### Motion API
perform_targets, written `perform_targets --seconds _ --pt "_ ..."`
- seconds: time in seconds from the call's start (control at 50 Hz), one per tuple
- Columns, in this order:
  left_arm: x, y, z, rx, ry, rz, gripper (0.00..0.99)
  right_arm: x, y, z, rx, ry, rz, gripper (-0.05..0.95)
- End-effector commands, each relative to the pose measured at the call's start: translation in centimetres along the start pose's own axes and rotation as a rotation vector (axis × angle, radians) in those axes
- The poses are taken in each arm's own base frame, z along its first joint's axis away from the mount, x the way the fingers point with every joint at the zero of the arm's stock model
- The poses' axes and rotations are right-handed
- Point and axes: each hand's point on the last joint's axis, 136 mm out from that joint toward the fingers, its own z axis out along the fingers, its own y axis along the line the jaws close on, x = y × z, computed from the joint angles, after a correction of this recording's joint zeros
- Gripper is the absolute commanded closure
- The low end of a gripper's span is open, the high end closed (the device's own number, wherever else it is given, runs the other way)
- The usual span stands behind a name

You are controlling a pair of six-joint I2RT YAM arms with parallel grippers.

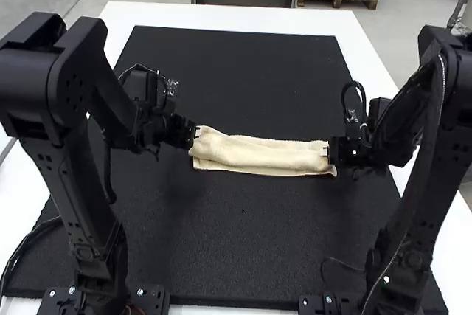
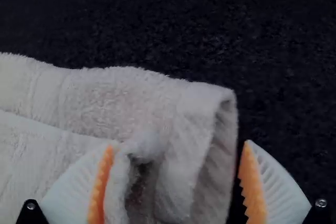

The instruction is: Fold the towel.

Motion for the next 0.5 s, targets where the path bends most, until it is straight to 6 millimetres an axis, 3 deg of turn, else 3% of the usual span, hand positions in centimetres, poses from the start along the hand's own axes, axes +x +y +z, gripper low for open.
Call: perform_targets --seconds 0.0,0.1,0.22,0.36,0.48 --pt "-0.73 0.15 -0.43 0.002 -0.026 -0.009 0.031 0.70 4.26 0.69 -0.165 0.022 0.001 0.54" --pt "-0.70 0.14 -0.43 0.002 -0.025 -0.011 0.030 0.73 4.27 0.68 -0.165 0.022 0.000 0.67" --pt "-0.77 0.15 -0.42 0.002 -0.026 -0.011 0.030 0.73 4.27 0.68 -0.165 0.022 -0.003 0.69" --pt "-0.59 0.09 -0.44 0.003 -0.024 -0.012 0.030 0.87 4.13 0.70 -0.164 0.024 -0.004 0.92" --pt "-0.59 0.07 -0.44 0.005 -0.024 -0.012 0.030 0.95 4.04 0.65 -0.162 0.020 -0.008 0.92"
